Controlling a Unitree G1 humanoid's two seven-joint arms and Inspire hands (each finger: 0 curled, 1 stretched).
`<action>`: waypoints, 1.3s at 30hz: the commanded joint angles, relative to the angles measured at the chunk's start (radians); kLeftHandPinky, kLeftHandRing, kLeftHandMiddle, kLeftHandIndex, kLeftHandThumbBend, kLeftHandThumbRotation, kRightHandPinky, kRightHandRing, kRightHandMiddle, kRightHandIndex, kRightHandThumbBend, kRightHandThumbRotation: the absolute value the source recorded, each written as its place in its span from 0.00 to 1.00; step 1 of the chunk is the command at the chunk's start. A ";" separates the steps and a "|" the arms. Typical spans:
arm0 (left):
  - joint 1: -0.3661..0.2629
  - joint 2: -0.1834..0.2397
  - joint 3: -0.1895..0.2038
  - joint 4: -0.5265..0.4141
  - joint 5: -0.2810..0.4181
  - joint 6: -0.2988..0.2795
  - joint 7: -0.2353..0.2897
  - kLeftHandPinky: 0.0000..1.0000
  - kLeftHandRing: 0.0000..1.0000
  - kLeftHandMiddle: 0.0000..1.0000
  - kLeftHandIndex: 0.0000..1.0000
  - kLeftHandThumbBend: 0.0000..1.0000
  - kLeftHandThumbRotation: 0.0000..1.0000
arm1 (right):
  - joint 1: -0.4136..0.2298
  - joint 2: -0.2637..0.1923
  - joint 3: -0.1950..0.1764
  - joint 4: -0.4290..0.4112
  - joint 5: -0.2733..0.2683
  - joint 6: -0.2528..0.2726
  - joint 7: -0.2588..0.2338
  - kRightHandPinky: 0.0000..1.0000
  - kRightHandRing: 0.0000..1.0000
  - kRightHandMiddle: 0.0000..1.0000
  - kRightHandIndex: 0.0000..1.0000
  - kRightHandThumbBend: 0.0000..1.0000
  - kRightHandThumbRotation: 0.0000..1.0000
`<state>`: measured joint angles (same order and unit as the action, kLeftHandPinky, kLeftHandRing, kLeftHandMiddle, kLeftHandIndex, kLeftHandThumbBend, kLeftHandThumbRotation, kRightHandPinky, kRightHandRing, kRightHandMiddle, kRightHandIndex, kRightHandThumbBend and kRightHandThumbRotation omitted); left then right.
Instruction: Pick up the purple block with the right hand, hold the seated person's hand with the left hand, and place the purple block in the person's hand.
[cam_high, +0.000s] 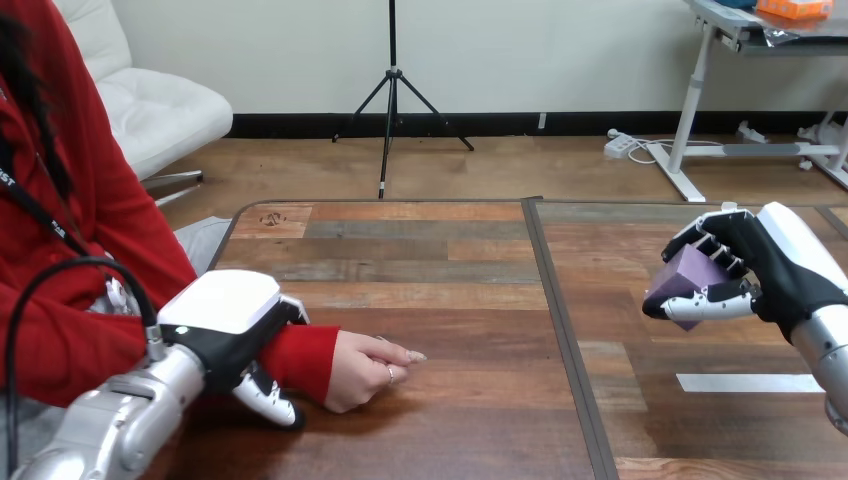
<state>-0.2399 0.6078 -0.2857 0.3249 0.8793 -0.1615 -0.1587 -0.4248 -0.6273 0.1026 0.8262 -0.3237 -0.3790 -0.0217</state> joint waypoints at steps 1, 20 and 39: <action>-0.051 -0.016 -0.038 0.041 0.026 0.006 0.053 0.50 0.59 0.62 0.62 0.93 0.19 | -0.033 -0.008 -0.036 -0.063 0.019 0.010 -0.002 0.41 0.43 0.47 0.51 0.66 0.00; -0.058 -0.054 -0.099 0.086 0.068 0.063 0.161 0.33 0.41 0.44 0.48 0.81 0.02 | -0.019 -0.001 -0.043 -0.088 0.031 0.023 0.003 0.39 0.42 0.47 0.51 0.65 0.00; -0.055 -0.073 -0.114 0.154 0.032 0.032 0.233 0.22 0.28 0.32 0.33 0.70 0.00 | 0.003 0.026 -0.061 -0.131 0.070 0.042 0.018 0.33 0.37 0.45 0.51 0.66 0.00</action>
<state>-0.2653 0.5419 -0.3874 0.4419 0.9249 -0.1231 0.0608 -0.3924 -0.6224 0.0727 0.7785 -0.2786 -0.3358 -0.0044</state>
